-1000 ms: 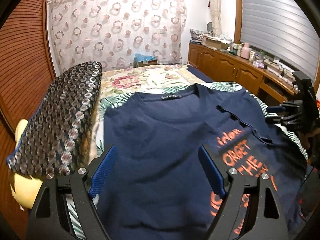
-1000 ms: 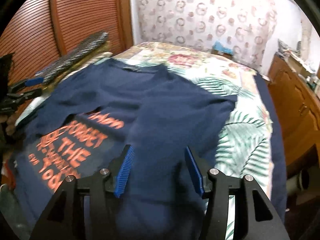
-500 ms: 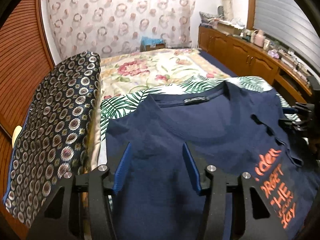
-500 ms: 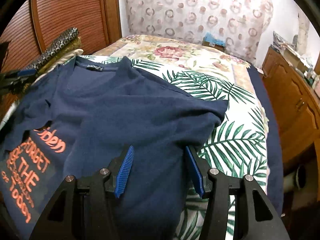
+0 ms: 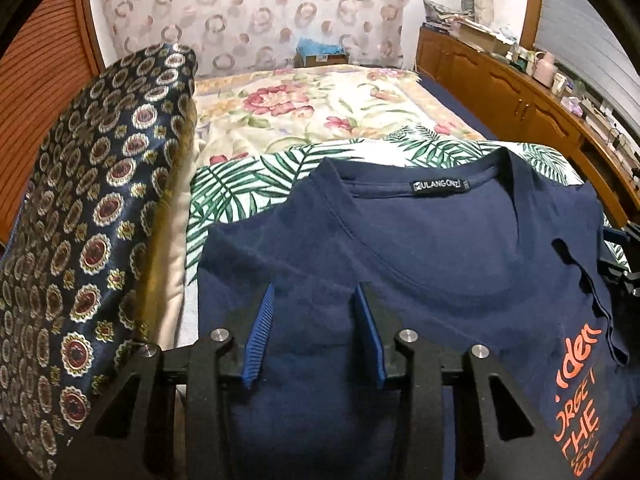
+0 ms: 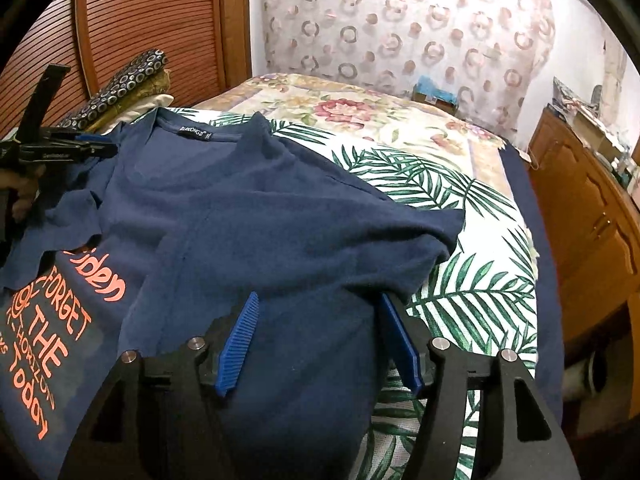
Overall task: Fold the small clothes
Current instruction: 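Move the left gripper to the collar edge and grasp the shirt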
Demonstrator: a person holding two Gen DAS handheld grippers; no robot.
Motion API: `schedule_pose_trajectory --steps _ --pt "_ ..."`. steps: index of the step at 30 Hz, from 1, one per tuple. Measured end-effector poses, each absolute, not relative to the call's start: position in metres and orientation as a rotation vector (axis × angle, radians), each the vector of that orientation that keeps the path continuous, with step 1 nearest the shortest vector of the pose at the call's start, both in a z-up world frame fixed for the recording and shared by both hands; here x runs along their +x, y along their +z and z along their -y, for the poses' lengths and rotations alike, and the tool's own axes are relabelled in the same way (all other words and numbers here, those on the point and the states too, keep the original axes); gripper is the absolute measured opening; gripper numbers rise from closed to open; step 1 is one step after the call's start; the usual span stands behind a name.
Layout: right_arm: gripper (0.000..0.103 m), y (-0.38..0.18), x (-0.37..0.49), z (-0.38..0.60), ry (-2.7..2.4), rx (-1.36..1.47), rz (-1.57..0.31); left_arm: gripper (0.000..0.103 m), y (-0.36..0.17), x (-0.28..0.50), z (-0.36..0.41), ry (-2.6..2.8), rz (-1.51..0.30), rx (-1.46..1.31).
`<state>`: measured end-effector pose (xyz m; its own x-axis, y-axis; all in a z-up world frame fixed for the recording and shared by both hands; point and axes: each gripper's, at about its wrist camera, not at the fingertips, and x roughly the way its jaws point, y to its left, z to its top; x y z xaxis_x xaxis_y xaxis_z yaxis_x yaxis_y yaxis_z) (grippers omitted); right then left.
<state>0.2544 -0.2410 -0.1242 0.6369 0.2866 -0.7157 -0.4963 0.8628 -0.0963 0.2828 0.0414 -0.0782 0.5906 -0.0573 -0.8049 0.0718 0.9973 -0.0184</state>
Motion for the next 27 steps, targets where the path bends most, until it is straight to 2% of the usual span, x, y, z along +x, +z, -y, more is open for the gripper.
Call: schedule_pose_trajectory --steps 3,8,12,27 --pt "0.065 -0.124 0.255 0.241 0.455 -0.298 -0.758 0.04 -0.079 0.281 -0.038 -0.069 -0.933 0.023" --pt "0.067 -0.124 0.256 0.241 0.458 -0.298 -0.76 0.015 -0.079 0.277 -0.041 -0.092 -0.926 0.031" --pt "0.067 -0.125 0.256 0.24 0.457 -0.299 -0.759 0.004 -0.078 0.273 -0.044 -0.121 -0.932 0.022" --pt "0.068 -0.125 0.256 0.241 0.455 -0.299 -0.76 0.003 -0.007 0.263 -0.105 0.042 -0.73 0.05"
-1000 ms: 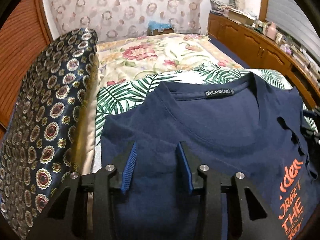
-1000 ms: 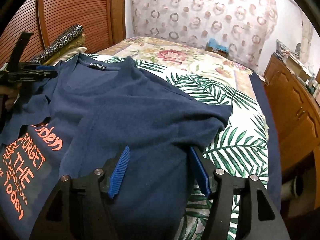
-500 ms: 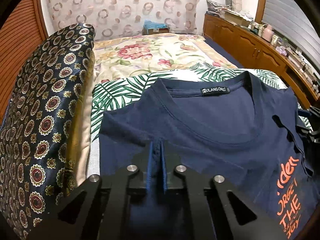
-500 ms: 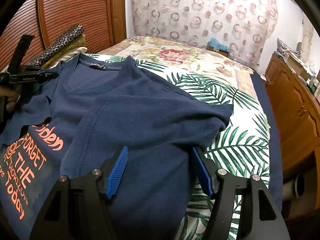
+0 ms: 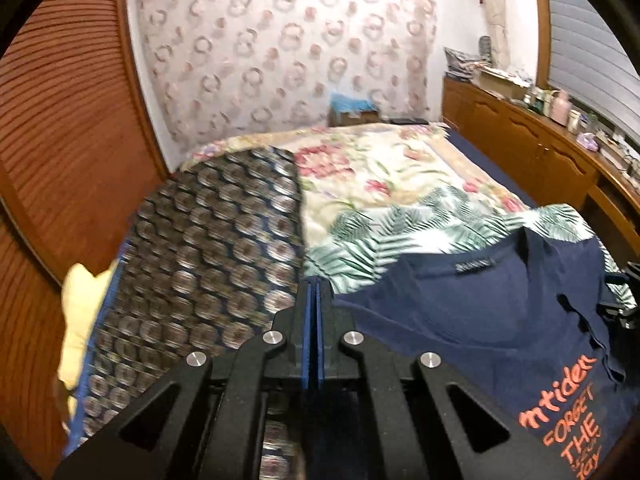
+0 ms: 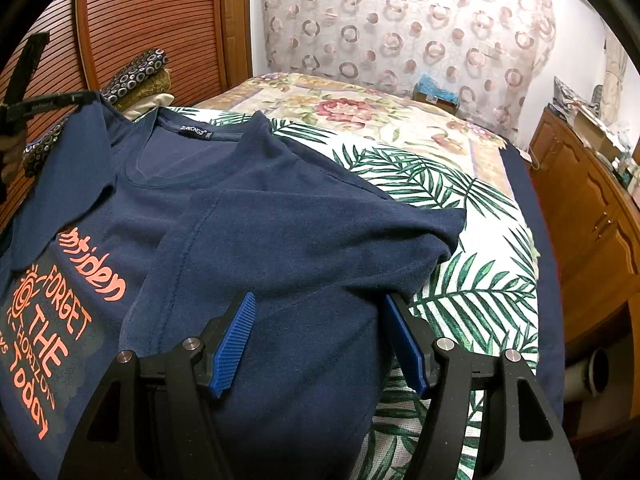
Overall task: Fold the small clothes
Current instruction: 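Move the left gripper to the collar edge and grasp the shirt, then grasp the shirt hem edge with the right gripper while the left gripper holds the collar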
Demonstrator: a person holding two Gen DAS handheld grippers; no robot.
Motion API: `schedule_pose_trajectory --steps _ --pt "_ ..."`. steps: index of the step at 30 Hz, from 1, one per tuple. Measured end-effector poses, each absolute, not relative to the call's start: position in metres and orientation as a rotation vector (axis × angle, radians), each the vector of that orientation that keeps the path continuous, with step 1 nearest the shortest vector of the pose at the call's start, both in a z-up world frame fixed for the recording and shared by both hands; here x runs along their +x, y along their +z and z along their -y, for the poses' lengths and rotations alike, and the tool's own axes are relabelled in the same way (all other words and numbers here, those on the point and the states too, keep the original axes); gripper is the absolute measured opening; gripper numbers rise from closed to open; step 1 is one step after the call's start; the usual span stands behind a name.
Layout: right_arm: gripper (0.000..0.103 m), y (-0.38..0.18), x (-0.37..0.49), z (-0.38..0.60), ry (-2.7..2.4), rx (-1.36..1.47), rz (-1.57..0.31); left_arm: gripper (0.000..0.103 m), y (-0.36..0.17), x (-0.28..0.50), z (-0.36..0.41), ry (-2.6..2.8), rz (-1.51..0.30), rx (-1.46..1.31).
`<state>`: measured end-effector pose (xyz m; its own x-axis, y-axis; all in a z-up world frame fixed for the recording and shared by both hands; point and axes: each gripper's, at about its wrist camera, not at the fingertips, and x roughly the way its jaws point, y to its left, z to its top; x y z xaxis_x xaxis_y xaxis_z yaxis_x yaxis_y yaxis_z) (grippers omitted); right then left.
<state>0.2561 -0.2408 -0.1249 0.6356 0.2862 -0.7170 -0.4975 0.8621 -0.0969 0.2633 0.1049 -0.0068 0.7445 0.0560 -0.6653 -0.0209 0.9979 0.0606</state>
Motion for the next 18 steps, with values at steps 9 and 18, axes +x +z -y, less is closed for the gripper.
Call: schedule_pose_trajectory --steps 9,18 --pt "0.085 -0.127 0.263 0.244 0.453 -0.265 -0.792 0.003 -0.014 0.265 -0.113 0.059 -0.735 0.055" --pt "0.085 -0.119 0.271 0.269 0.43 -0.18 -0.792 0.003 -0.012 0.258 -0.103 0.021 -0.722 0.049"
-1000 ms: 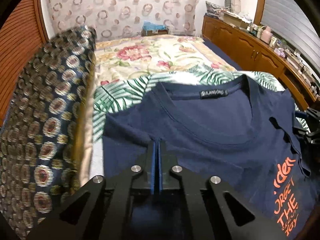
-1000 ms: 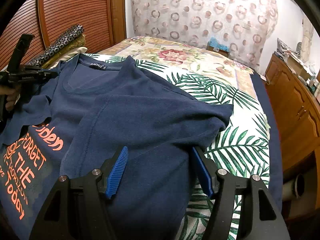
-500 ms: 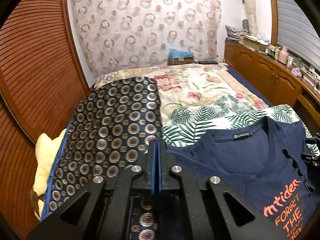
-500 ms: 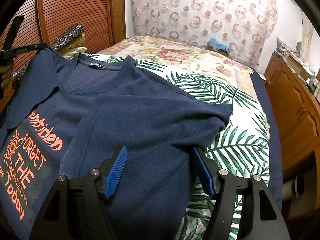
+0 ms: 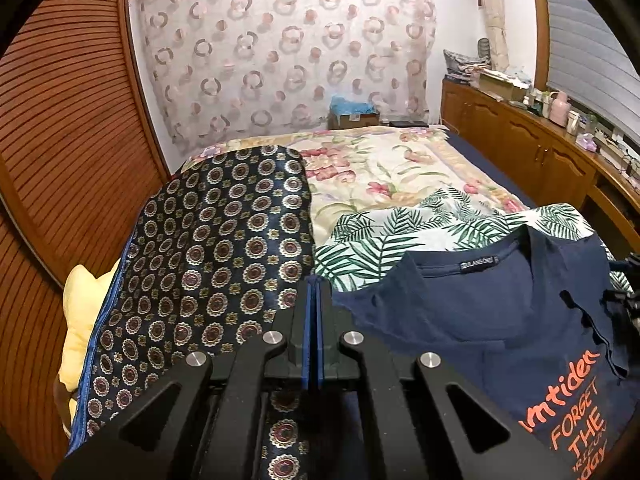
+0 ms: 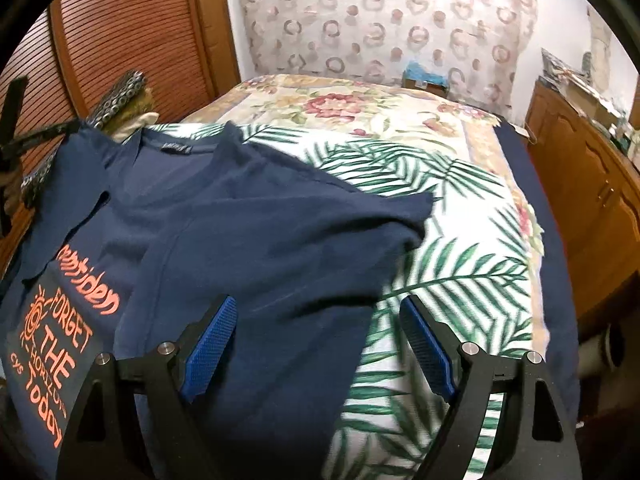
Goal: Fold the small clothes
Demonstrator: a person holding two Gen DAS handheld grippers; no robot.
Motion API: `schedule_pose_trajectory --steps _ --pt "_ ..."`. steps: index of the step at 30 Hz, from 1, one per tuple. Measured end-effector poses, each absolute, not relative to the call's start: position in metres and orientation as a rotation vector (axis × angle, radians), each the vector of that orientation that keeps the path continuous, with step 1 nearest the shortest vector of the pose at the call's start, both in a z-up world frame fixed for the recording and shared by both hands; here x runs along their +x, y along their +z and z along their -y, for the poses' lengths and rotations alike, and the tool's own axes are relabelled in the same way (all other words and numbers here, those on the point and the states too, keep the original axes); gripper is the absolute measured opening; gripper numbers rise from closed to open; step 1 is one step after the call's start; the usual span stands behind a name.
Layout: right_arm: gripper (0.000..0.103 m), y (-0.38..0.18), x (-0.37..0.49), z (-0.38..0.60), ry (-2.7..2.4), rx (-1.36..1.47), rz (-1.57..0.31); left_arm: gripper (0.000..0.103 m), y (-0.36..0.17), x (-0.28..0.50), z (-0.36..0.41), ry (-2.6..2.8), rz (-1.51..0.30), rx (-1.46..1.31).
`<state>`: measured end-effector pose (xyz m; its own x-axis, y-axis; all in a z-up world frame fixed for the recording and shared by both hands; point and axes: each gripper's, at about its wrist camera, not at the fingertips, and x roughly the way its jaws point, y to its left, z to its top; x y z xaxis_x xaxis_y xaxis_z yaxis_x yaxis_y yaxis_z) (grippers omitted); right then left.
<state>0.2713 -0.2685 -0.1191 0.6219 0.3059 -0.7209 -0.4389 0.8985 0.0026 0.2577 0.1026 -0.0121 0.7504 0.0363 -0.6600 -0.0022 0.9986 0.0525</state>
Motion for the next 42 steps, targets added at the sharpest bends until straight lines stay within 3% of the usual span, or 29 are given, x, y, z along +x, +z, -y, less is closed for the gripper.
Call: schedule_pose_trajectory --steps 9,16,21,23,25,42 --pt "0.068 -0.115 0.31 0.282 0.442 -0.123 -0.846 0.003 -0.008 0.252 -0.094 -0.001 -0.706 0.055" --pt "0.035 -0.109 0.337 0.27 0.465 -0.142 -0.868 0.003 -0.004 0.247 -0.094 -0.006 -0.694 0.049" --pt "0.024 -0.111 0.341 0.261 0.453 -0.168 -0.869 0.003 -0.001 0.241 -0.095 -0.015 -0.685 0.046" --pt "0.012 -0.108 0.337 0.261 0.457 -0.175 -0.85 0.003 0.0 0.237 -0.095 -0.02 -0.679 0.043" --pt "0.008 -0.101 0.33 0.26 0.461 -0.17 -0.815 0.003 0.001 0.233 -0.095 -0.026 -0.672 0.04" --pt "0.005 -0.037 0.209 0.265 0.506 -0.18 -0.541 0.003 0.039 0.147 -0.09 -0.078 -0.541 0.016"
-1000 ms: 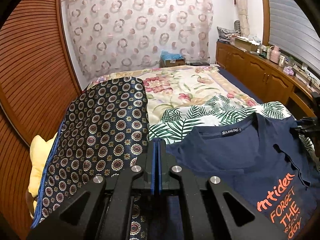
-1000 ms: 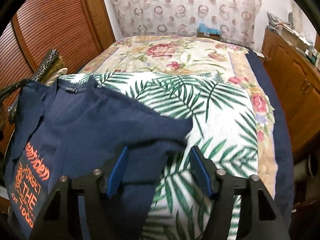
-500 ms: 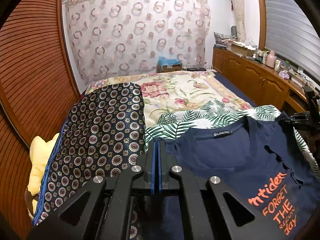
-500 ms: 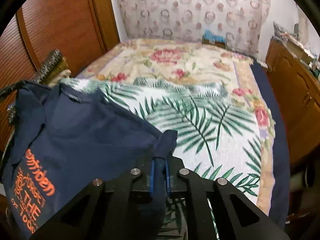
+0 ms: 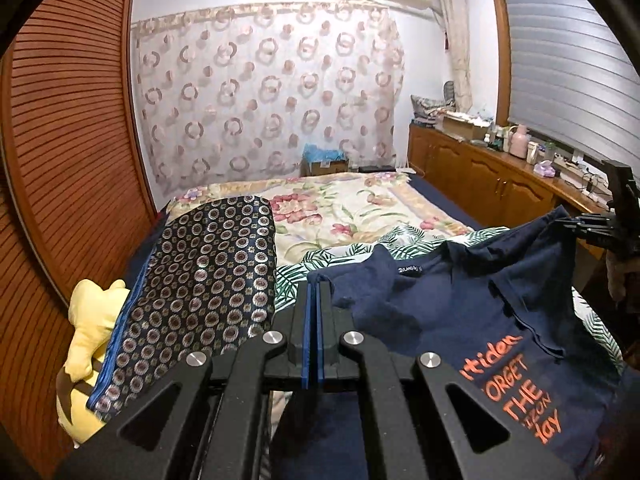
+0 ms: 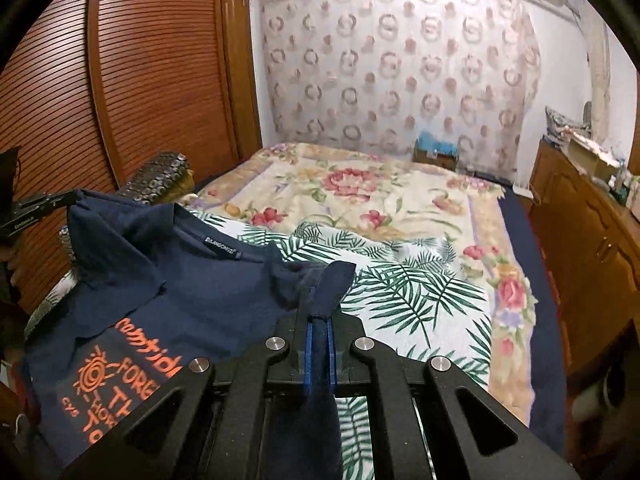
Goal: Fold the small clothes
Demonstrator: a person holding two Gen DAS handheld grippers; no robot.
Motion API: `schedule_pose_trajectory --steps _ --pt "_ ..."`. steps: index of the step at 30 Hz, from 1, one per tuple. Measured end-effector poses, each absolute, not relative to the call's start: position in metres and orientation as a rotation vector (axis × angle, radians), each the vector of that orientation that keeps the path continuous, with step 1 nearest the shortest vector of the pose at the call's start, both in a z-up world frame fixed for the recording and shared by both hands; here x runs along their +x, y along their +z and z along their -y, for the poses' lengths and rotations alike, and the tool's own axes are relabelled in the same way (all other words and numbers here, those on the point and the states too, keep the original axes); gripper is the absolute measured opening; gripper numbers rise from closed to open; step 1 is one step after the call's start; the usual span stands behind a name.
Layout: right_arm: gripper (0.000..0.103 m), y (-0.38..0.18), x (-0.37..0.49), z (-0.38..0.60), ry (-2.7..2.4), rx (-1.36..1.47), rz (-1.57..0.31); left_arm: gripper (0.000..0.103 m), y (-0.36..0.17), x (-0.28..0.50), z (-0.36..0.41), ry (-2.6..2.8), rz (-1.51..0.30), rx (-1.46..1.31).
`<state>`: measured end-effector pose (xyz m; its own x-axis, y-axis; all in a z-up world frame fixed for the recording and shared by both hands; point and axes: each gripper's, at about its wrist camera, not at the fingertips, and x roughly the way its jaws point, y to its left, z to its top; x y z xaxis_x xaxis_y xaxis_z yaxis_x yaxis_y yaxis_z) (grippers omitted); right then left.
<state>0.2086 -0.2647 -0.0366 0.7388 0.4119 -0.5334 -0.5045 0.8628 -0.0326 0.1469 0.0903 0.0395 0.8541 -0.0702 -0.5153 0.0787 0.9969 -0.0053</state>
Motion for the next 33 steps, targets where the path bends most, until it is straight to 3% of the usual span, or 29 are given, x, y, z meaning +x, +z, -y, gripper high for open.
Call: schedule_pose_trajectory --steps 16,33 --pt "0.005 -0.02 0.07 0.274 0.48 -0.216 -0.428 0.003 0.039 0.043 -0.104 -0.067 -0.469 -0.024" --pt "0.005 -0.029 -0.001 0.299 0.509 -0.233 -0.51 0.003 0.019 -0.035 -0.113 -0.049 -0.501 -0.01"
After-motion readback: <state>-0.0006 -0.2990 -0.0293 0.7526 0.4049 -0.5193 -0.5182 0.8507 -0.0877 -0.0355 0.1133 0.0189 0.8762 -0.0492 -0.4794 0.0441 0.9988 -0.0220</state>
